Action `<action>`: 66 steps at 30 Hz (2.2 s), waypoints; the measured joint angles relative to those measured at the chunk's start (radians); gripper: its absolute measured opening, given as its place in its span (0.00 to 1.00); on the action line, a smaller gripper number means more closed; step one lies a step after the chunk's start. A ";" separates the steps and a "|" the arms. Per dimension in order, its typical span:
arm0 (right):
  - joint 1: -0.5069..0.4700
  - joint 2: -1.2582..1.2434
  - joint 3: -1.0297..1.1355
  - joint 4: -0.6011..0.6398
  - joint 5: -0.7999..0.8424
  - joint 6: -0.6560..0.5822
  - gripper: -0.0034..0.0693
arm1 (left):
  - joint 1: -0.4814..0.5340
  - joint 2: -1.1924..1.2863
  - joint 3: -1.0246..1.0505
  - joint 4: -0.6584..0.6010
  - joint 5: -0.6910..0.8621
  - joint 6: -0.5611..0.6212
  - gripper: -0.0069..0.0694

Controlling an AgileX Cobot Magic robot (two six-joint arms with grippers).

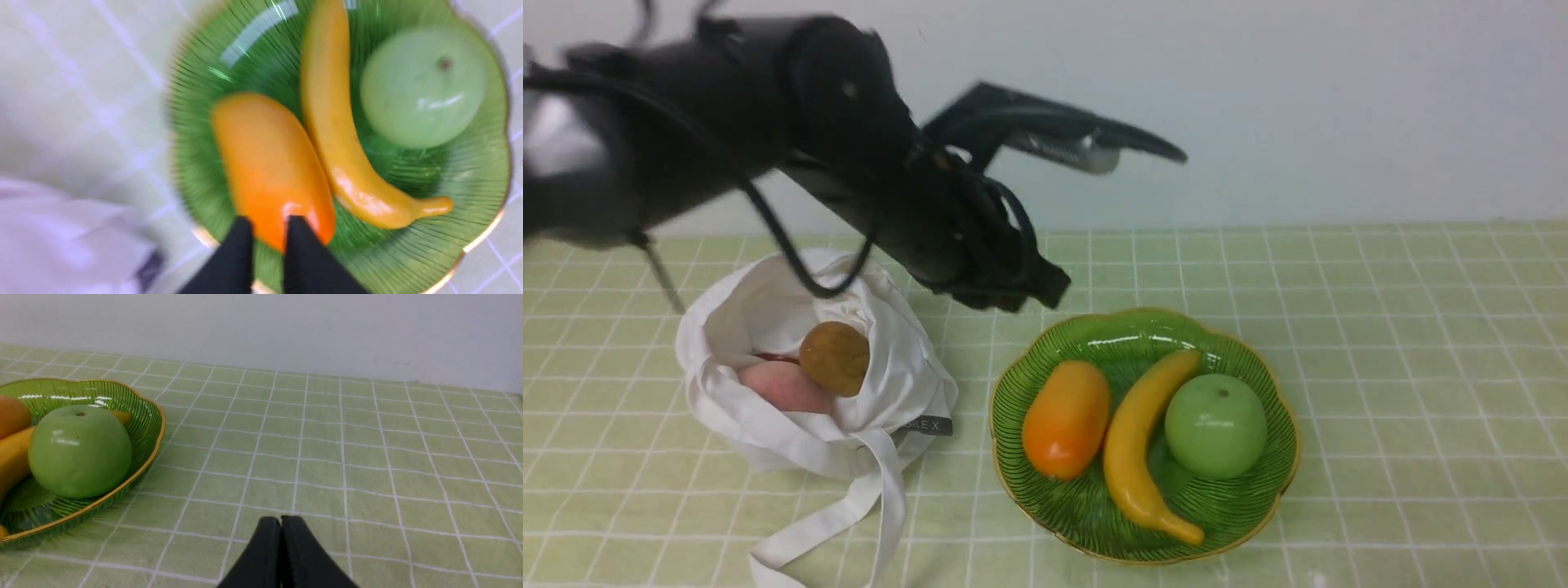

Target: Take the fruit out of the bag on the green coffee tablecloth and place them on the plate.

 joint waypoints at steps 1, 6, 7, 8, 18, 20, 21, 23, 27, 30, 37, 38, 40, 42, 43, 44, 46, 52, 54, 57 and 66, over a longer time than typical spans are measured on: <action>0.000 0.000 0.000 0.000 0.000 0.000 0.03 | 0.000 -0.091 0.003 0.039 0.016 -0.039 0.10; 0.000 0.000 0.000 0.000 0.000 0.000 0.03 | 0.000 -0.375 0.097 0.126 -0.017 -0.114 0.08; 0.000 0.000 0.000 0.000 0.000 0.000 0.03 | 0.000 -0.433 0.135 0.143 -0.037 -0.137 0.08; 0.000 0.000 0.000 0.000 0.000 0.000 0.03 | 0.000 -0.491 0.177 0.158 -0.059 -0.164 0.08; 0.000 0.000 0.000 0.000 0.000 0.000 0.03 | 0.000 -1.014 0.576 0.246 -0.310 -0.291 0.08; 0.000 0.000 0.000 0.000 0.000 0.000 0.03 | 0.000 -1.058 0.601 0.246 -0.322 -0.291 0.08; 0.000 0.000 0.000 0.000 0.000 0.000 0.03 | 0.000 -1.156 0.654 0.246 -0.331 -0.296 0.08; 0.000 0.000 0.000 0.000 0.000 0.000 0.03 | 0.000 -1.256 0.683 0.244 -0.328 -0.301 0.08; 0.000 0.000 0.000 0.000 0.000 0.000 0.03 | 0.000 -1.482 0.718 0.246 -0.317 -0.308 0.08; 0.000 0.000 0.000 0.000 0.000 0.000 0.03 | 0.000 -1.590 0.763 0.269 -0.311 -0.308 0.08; 0.000 0.000 0.000 0.000 0.000 0.000 0.03 | 0.000 -1.632 0.882 0.324 -0.292 -0.323 0.08; 0.000 0.000 0.000 0.000 0.000 0.000 0.03 | 0.000 -1.632 0.900 0.325 -0.296 -0.323 0.08; 0.000 0.000 0.000 0.000 0.000 0.000 0.03 | 0.006 -1.632 0.939 0.326 -0.304 -0.315 0.08; 0.000 0.000 0.000 0.000 0.000 0.000 0.03 | 0.027 -1.632 0.980 0.321 -0.314 -0.303 0.08; 0.000 0.000 0.000 0.000 0.000 0.000 0.03 | 0.039 -1.632 0.997 0.316 -0.321 -0.296 0.08; 0.000 0.000 0.000 0.000 0.000 0.000 0.03 | 0.078 -1.632 1.036 0.300 -0.335 -0.276 0.08; 0.000 0.000 0.000 0.000 0.000 0.000 0.03 | 0.152 -1.632 1.098 0.258 -0.352 -0.236 0.08; 0.000 0.000 0.000 0.000 0.000 0.003 0.03 | 0.381 -1.631 1.279 0.125 -0.445 -0.153 0.08; 0.000 0.000 0.000 0.000 0.000 0.003 0.03 | 0.457 -1.631 1.354 0.101 -0.499 -0.141 0.08; 0.000 0.000 0.000 0.000 0.000 0.003 0.03 | 0.501 -1.631 1.412 0.094 -0.538 -0.138 0.08; 0.000 0.000 0.000 0.000 0.000 0.004 0.03 | 0.510 -1.631 1.464 0.088 -0.537 -0.149 0.08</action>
